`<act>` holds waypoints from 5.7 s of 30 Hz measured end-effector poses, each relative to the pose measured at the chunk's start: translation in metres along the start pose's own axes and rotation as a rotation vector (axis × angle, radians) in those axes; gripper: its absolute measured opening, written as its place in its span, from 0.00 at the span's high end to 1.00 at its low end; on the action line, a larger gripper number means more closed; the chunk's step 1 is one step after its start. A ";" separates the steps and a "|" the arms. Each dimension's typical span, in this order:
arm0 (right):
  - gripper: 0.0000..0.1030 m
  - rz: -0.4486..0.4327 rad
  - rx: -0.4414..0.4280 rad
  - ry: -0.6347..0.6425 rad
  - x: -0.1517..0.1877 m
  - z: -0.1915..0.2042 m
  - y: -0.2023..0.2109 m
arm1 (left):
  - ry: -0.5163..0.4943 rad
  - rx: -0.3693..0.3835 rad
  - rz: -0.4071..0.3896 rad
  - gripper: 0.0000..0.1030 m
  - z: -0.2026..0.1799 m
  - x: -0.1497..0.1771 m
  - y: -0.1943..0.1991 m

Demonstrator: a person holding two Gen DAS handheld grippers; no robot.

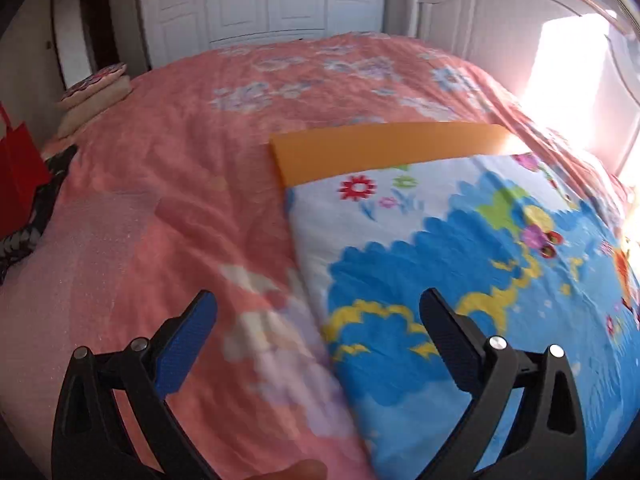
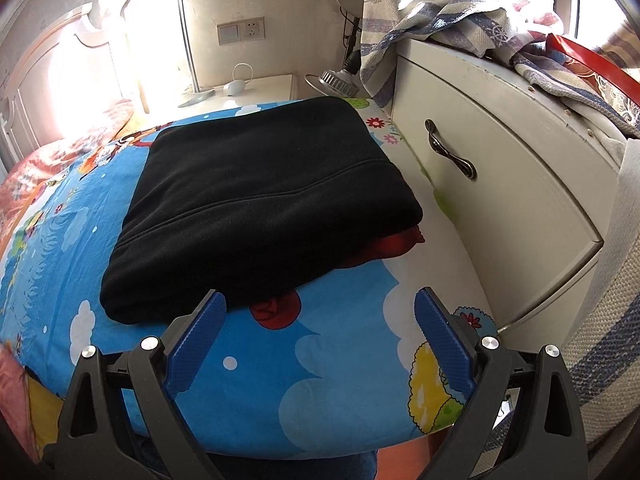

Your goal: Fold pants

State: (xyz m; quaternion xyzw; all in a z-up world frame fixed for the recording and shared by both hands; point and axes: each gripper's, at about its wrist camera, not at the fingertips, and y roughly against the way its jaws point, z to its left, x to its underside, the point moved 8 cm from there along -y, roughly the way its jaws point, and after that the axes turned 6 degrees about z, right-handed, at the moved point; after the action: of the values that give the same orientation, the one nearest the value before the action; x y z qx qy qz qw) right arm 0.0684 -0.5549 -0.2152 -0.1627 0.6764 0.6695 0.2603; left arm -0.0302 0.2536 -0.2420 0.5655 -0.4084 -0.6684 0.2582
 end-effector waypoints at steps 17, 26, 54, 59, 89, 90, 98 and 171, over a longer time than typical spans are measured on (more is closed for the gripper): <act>0.11 0.001 -0.056 -0.091 0.015 -0.030 -0.041 | 0.086 -0.059 0.111 0.01 0.075 -0.011 -0.134; 0.11 0.015 -0.097 -0.111 0.027 -0.042 -0.044 | 0.085 -0.060 0.113 0.01 0.067 -0.013 -0.140; 0.08 0.090 0.079 0.025 -0.062 -0.034 -0.124 | 0.085 -0.061 0.113 0.01 0.067 -0.013 -0.140; 0.08 0.003 0.119 0.058 -0.085 -0.030 -0.103 | 0.084 -0.062 0.113 0.01 0.067 -0.014 -0.141; 0.06 -0.262 -0.304 -0.001 -0.364 -0.001 -0.027 | 0.084 -0.061 0.112 0.01 0.068 -0.014 -0.140; 0.06 -0.253 -0.303 -0.023 -0.379 -0.003 -0.031 | 0.084 -0.061 0.112 0.01 0.068 -0.013 -0.140; 0.05 -0.188 -0.064 -0.213 -0.463 -0.036 -0.153 | 0.084 -0.061 0.112 0.01 0.068 -0.014 -0.140; 0.05 -0.080 -0.082 0.157 -0.258 0.080 -0.181 | 0.087 -0.060 0.112 0.01 0.068 -0.014 -0.142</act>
State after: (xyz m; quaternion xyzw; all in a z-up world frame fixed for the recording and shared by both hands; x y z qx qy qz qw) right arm 0.3915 -0.5177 -0.2142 -0.2521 0.6599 0.6708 0.2259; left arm -0.0764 0.3583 -0.3517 0.5624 -0.4077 -0.6395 0.3296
